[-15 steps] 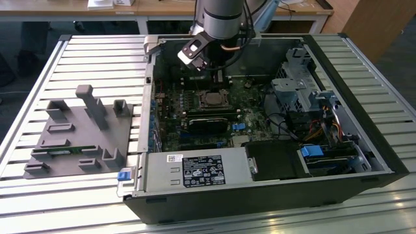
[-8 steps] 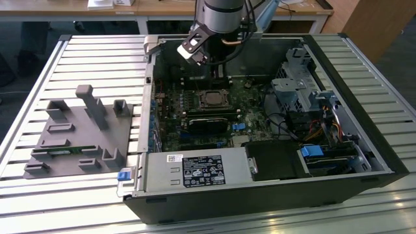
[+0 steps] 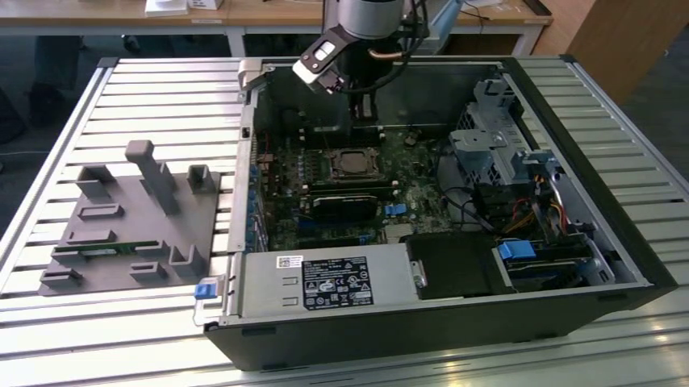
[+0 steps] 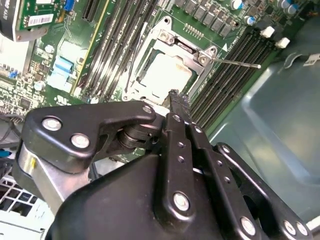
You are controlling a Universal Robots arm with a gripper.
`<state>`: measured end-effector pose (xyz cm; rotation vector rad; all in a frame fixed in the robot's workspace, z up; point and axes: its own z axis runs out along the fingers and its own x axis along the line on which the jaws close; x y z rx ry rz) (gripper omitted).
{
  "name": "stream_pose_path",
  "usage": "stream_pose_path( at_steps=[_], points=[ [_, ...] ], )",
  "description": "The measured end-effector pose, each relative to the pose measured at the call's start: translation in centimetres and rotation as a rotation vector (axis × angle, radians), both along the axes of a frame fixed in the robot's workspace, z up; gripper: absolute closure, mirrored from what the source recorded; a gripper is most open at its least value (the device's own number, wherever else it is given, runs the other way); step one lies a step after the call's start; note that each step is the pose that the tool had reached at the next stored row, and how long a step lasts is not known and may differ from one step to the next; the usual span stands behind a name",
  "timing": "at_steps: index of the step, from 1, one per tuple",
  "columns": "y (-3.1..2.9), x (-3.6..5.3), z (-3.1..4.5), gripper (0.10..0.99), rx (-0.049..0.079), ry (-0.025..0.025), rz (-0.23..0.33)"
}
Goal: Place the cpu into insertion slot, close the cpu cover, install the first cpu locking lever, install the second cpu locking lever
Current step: 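Install the first cpu locking lever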
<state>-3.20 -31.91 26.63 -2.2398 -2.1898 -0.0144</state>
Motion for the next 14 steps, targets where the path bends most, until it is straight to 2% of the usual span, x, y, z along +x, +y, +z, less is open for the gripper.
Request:
stream_pose_path(
  at_steps=[11,14],
  points=[
    [0.0,0.0,-0.02,0.98,0.0,0.0,0.183],
    [0.0,-0.02,-0.02,0.98,0.0,0.0,0.204]
  ],
)
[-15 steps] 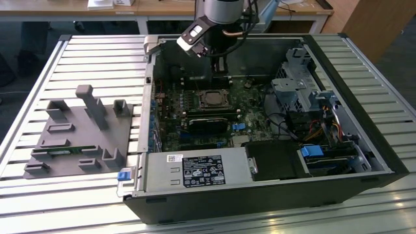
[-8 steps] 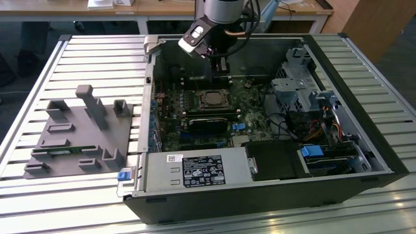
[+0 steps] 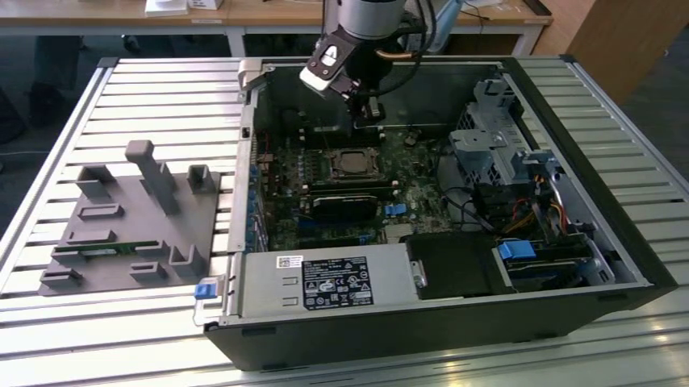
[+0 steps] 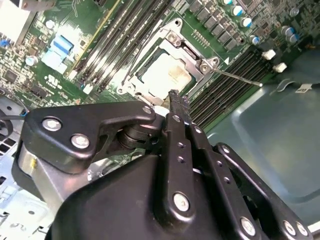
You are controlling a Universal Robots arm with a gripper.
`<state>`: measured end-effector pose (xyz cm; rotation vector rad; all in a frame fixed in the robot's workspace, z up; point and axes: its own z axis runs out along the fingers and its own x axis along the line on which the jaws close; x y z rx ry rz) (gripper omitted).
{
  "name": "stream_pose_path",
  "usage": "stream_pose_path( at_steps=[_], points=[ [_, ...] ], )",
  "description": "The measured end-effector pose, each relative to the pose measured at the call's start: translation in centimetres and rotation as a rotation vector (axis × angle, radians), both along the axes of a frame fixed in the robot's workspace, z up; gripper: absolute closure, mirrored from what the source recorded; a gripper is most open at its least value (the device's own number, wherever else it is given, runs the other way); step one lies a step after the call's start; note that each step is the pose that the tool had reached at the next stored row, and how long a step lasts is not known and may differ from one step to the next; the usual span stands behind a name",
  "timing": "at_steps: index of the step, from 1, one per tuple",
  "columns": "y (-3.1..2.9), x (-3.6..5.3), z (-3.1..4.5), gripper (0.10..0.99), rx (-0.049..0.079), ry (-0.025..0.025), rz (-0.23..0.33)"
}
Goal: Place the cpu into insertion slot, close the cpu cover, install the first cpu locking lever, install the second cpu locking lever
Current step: 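Install the first cpu locking lever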
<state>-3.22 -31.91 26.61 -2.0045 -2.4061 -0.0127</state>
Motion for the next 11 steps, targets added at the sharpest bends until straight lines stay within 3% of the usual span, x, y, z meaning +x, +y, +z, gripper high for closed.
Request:
stream_pose_path(
  at_steps=[6,11],
  points=[
    [0.0,-0.14,0.0,0.98,0.0,0.0,0.023],
    [0.0,-0.15,0.0,0.98,0.0,0.0,0.109]
  ],
)
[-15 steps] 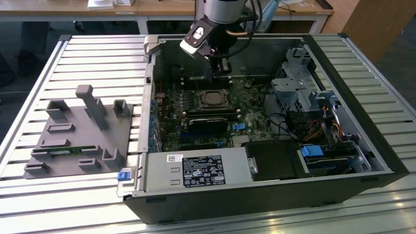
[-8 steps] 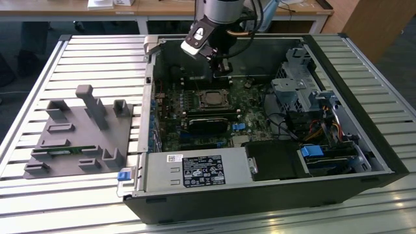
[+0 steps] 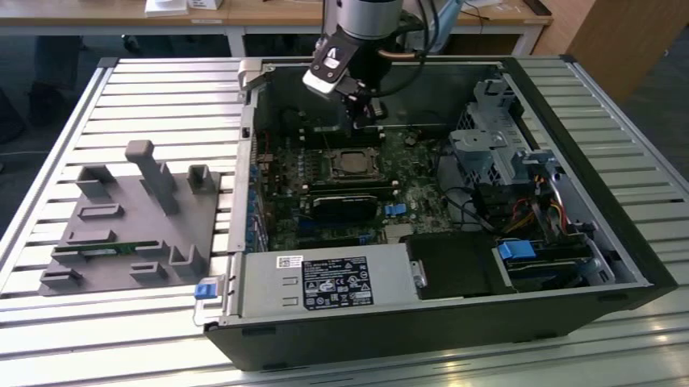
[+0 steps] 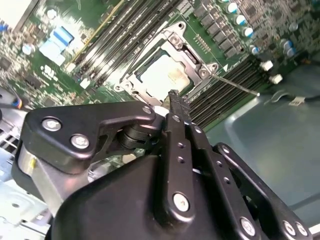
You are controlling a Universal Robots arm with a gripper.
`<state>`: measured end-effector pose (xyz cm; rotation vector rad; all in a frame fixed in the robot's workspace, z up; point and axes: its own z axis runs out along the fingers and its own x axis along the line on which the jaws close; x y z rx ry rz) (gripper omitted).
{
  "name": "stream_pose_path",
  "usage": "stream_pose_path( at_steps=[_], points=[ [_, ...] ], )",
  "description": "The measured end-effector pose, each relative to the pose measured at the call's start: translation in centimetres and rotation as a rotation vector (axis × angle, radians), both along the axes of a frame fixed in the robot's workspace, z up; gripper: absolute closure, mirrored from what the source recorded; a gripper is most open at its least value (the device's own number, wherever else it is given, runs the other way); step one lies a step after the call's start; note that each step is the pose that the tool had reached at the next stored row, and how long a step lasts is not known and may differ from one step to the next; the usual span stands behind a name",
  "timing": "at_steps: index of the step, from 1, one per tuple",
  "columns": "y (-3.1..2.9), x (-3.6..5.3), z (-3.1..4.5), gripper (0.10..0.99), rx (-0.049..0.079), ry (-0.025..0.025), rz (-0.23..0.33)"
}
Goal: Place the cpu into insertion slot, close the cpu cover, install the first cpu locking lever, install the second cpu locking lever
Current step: 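Install the first cpu locking lever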
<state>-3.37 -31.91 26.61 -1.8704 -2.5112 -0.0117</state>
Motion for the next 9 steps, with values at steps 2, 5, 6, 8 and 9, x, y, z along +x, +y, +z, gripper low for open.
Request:
stream_pose_path(
  at_steps=[2,5,6,8,9],
  points=[
    [0.0,0.0,-0.01,0.98,0.0,0.0,0.037],
    [0.0,0.0,-0.01,0.98,0.0,0.0,0.091],
    [0.0,0.0,-0.01,0.98,0.0,0.0,0.109],
    [0.0,0.0,-0.01,0.98,0.0,0.0,0.146],
    [0.0,0.0,-0.01,0.98,0.0,0.0,0.164]
  ],
)
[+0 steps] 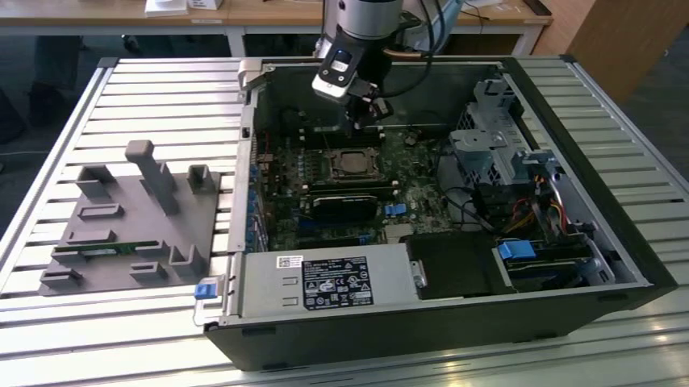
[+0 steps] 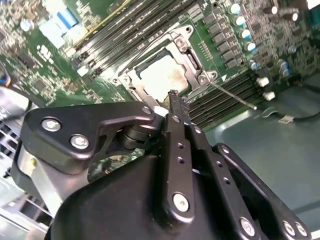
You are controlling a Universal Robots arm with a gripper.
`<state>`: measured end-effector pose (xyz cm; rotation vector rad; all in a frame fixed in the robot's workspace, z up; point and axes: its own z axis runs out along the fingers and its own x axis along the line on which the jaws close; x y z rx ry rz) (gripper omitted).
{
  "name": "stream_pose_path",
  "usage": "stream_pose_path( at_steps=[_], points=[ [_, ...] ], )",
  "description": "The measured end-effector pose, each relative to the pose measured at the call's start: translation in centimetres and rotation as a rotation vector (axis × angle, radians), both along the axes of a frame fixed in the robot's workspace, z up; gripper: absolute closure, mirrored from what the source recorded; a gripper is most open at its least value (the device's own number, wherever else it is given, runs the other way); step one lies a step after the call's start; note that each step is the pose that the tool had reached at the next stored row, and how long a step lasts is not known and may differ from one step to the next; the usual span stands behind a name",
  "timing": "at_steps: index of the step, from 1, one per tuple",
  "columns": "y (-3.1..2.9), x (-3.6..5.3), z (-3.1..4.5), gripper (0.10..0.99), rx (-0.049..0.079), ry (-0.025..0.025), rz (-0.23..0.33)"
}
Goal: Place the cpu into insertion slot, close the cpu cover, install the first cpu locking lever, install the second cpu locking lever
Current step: 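Install the first cpu locking lever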
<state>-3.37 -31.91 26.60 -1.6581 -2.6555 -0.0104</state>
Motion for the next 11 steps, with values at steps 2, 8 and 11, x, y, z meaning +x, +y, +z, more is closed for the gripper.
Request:
stream_pose_path(
  at_steps=[2,8,11],
  points=[
    [0.0,0.0,0.0,0.98,0.0,0.0,0.033],
    [0.0,0.0,0.0,0.98,0.0,-0.0001,0.128],
    [0.0,0.0,0.0,0.98,0.0,0.0,0.17]
  ],
)
